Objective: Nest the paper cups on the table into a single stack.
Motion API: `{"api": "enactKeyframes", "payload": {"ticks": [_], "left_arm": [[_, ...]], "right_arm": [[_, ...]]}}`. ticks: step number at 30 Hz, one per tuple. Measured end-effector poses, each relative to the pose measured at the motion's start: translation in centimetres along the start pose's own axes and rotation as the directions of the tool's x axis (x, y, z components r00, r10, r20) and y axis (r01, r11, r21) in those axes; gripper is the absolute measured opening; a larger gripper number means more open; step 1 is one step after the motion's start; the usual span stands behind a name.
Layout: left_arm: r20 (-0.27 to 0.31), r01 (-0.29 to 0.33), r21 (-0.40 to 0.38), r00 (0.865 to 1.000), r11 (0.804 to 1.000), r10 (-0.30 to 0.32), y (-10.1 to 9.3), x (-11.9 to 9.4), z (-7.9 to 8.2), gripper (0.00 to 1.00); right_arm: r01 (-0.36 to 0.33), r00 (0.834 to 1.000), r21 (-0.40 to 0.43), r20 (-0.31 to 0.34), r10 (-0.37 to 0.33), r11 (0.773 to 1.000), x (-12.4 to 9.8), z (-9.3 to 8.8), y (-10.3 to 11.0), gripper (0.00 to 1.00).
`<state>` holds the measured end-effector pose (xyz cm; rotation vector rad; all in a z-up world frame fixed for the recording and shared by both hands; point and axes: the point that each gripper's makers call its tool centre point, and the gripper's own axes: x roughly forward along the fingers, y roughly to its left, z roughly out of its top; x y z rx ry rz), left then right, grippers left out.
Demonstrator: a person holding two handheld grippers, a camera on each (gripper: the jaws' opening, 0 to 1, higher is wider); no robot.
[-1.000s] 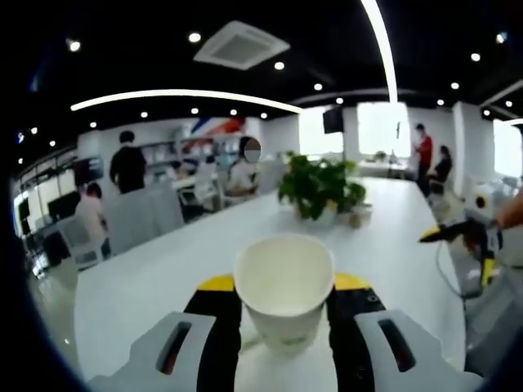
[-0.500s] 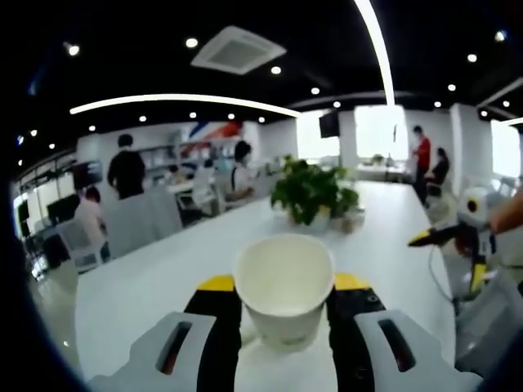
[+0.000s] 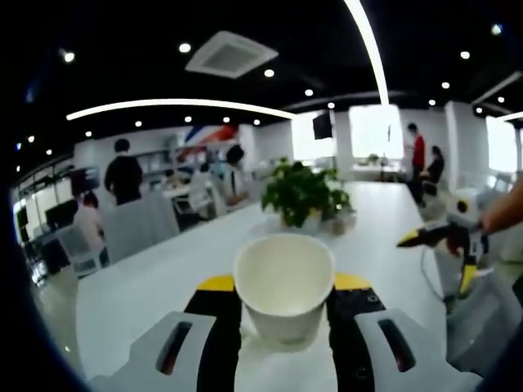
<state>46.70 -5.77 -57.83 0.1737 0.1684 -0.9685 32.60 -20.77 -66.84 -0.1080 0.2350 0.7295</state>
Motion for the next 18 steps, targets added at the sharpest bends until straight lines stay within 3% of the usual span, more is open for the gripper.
{"api": "enactKeyframes", "payload": {"ticks": [18], "left_arm": [[0.012,-0.001,0.007,1.0,1.0,0.001,-1.8,-1.0,0.5,0.39]], "right_arm": [[-0.002,1.0,-0.008,0.007,0.002,1.0,0.0,0.2,0.3,1.0]]}}
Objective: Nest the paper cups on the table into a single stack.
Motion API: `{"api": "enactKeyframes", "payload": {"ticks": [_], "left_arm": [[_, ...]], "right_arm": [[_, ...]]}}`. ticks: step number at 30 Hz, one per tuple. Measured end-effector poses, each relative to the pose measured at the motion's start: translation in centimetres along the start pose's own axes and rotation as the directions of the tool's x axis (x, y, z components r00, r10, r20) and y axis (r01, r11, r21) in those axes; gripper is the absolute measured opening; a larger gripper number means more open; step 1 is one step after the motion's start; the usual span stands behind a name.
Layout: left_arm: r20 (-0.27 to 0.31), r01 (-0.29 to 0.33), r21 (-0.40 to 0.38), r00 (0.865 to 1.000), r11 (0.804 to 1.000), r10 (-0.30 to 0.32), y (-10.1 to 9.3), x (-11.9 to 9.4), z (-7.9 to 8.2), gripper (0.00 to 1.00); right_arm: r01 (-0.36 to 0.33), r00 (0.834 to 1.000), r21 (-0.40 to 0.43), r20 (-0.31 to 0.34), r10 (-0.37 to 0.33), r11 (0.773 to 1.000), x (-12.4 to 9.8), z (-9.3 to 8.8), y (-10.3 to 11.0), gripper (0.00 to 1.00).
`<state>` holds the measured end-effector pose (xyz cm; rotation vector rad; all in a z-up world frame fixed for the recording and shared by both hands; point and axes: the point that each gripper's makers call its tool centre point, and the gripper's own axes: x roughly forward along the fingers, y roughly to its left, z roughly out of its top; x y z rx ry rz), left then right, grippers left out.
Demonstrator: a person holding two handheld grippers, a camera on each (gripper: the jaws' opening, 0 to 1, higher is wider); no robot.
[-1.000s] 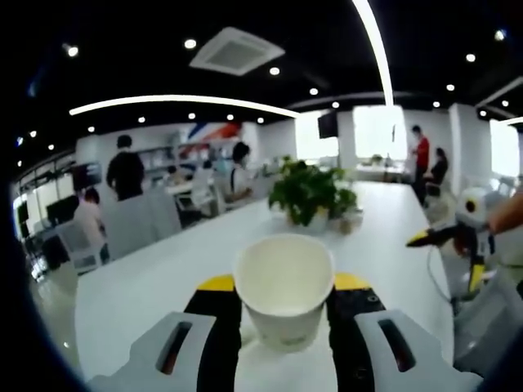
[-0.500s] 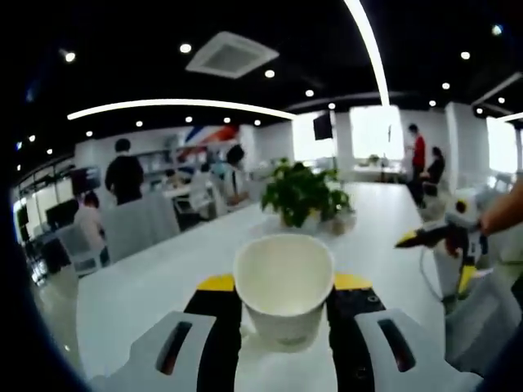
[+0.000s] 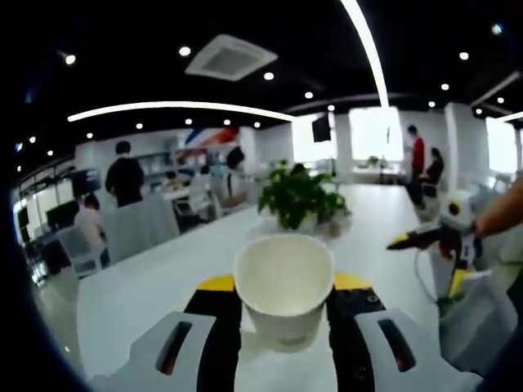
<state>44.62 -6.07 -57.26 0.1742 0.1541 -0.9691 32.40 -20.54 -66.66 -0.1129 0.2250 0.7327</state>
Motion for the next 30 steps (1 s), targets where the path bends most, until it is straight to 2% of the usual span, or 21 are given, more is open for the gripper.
{"api": "enactKeyframes", "payload": {"ticks": [30], "left_arm": [[0.01,0.044,0.0,0.999,0.999,-0.044,-4.2,-2.0,-0.4,0.39]], "right_arm": [[0.016,1.0,0.007,0.001,-0.016,1.0,0.0,-0.2,0.1,0.99]]}}
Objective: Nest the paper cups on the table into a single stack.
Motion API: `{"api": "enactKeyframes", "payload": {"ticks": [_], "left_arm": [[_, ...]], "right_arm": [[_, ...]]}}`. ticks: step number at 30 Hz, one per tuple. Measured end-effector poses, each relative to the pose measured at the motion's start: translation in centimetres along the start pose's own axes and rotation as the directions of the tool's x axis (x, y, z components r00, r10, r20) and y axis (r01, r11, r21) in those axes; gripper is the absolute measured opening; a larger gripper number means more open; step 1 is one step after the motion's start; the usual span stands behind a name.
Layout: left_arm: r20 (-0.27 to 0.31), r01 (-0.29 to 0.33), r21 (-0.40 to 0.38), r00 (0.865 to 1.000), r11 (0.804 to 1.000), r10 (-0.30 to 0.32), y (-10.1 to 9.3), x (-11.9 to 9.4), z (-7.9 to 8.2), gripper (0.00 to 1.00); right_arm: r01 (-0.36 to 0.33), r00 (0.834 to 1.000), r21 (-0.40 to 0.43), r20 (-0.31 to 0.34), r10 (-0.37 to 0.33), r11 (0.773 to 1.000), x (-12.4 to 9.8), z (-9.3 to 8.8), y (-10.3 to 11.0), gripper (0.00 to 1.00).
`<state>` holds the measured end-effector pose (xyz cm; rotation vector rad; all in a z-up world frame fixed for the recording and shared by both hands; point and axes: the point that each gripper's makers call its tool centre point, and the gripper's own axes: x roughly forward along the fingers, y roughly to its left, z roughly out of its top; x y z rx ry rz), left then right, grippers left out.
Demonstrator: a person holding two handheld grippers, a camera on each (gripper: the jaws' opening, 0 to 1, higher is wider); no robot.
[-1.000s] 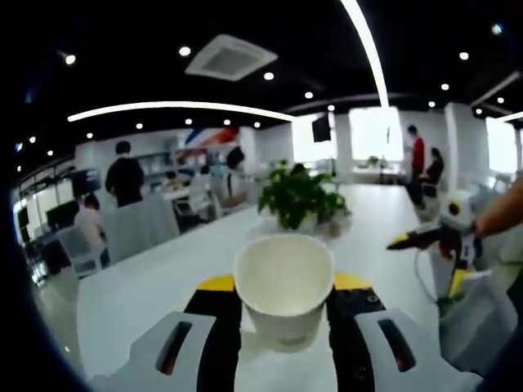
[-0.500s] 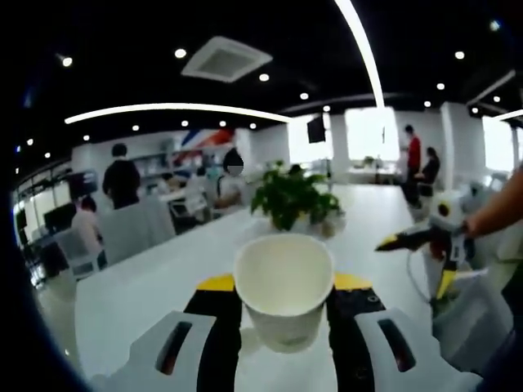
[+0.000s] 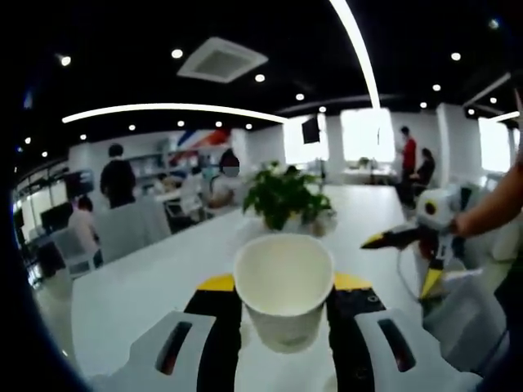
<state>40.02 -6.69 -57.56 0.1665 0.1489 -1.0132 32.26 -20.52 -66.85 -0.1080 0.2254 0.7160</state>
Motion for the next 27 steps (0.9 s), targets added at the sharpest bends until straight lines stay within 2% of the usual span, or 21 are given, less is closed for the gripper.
{"api": "enactKeyframes", "payload": {"ticks": [18,27], "left_arm": [[0.011,0.0,0.008,1.0,1.0,0.0,-1.5,-1.2,0.3,0.39],[0.003,-0.005,0.016,1.0,1.0,0.005,-2.5,-1.6,-0.7,0.39]], "right_arm": [[0.002,1.0,-0.005,-0.001,-0.002,1.0,-0.4,0.2,0.0,0.99],[0.006,1.0,-0.002,0.001,-0.006,1.0,-0.6,0.1,0.0,0.99]]}}
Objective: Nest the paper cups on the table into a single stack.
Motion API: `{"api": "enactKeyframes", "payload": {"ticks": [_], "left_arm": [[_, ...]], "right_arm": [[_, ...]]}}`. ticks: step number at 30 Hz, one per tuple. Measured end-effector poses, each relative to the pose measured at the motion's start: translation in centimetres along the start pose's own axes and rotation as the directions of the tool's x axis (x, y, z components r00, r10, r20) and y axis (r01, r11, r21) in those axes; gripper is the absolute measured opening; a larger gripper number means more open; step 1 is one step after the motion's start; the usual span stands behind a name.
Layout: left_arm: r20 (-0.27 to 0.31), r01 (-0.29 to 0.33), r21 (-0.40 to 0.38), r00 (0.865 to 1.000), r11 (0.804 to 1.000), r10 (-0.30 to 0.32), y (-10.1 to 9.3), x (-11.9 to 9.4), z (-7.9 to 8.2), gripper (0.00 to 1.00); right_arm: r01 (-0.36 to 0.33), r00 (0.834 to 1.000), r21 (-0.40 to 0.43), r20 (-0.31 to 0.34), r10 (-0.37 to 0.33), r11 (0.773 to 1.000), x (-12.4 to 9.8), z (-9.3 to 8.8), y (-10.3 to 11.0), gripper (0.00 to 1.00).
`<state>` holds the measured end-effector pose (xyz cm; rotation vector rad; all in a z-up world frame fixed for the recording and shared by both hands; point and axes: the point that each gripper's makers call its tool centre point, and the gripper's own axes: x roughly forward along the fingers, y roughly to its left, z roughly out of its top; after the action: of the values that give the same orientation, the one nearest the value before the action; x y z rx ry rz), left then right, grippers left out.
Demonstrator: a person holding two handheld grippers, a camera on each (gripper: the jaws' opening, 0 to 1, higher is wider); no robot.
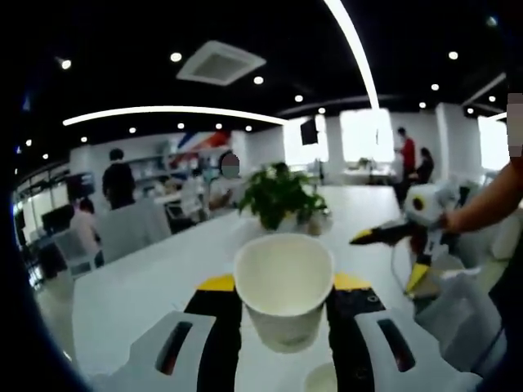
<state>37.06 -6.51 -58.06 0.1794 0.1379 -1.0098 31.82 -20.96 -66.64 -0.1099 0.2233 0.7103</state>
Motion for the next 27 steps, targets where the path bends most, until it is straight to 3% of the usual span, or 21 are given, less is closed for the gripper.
{"api": "enactKeyframes", "payload": {"ticks": [27], "left_arm": [[-0.01,0.008,-0.011,1.0,1.0,-0.008,-2.1,-1.3,-1.0,0.39]], "right_arm": [[-0.001,1.0,0.004,-0.002,0.001,1.0,-0.7,-0.4,0.6,0.99]]}}
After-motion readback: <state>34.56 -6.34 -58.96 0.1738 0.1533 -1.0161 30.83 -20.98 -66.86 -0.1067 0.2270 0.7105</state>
